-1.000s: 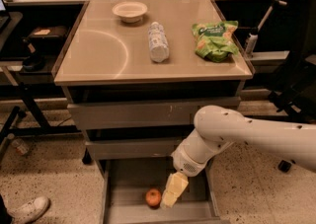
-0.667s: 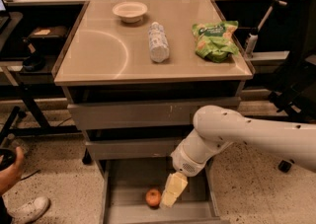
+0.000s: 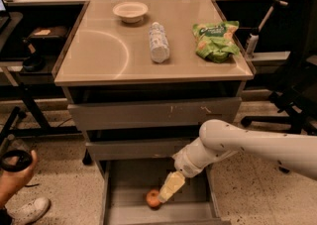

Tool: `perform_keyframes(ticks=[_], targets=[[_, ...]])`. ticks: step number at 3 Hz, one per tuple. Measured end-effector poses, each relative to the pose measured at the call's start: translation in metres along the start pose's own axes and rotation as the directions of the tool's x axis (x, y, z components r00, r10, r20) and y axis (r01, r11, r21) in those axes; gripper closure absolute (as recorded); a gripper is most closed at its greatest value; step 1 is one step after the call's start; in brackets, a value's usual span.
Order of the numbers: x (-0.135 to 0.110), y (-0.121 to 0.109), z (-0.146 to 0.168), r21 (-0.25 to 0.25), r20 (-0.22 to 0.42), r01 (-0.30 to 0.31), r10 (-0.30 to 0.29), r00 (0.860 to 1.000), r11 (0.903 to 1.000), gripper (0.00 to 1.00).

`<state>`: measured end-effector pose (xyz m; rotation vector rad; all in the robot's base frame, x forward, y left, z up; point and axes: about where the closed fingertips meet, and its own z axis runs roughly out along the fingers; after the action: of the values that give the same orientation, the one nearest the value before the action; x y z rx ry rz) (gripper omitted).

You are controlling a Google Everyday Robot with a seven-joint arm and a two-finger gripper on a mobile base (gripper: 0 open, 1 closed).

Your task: Pick orange from bottom drawer and place on counter

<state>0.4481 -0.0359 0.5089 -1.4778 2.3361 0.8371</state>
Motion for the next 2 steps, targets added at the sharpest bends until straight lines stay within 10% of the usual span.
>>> perform_keyframes(ticks=[2], targets=[[0.0144,-0.0268,0.0353,-0.021,0.045,-0.059,0.060,0.997,0.9980,0.00]])
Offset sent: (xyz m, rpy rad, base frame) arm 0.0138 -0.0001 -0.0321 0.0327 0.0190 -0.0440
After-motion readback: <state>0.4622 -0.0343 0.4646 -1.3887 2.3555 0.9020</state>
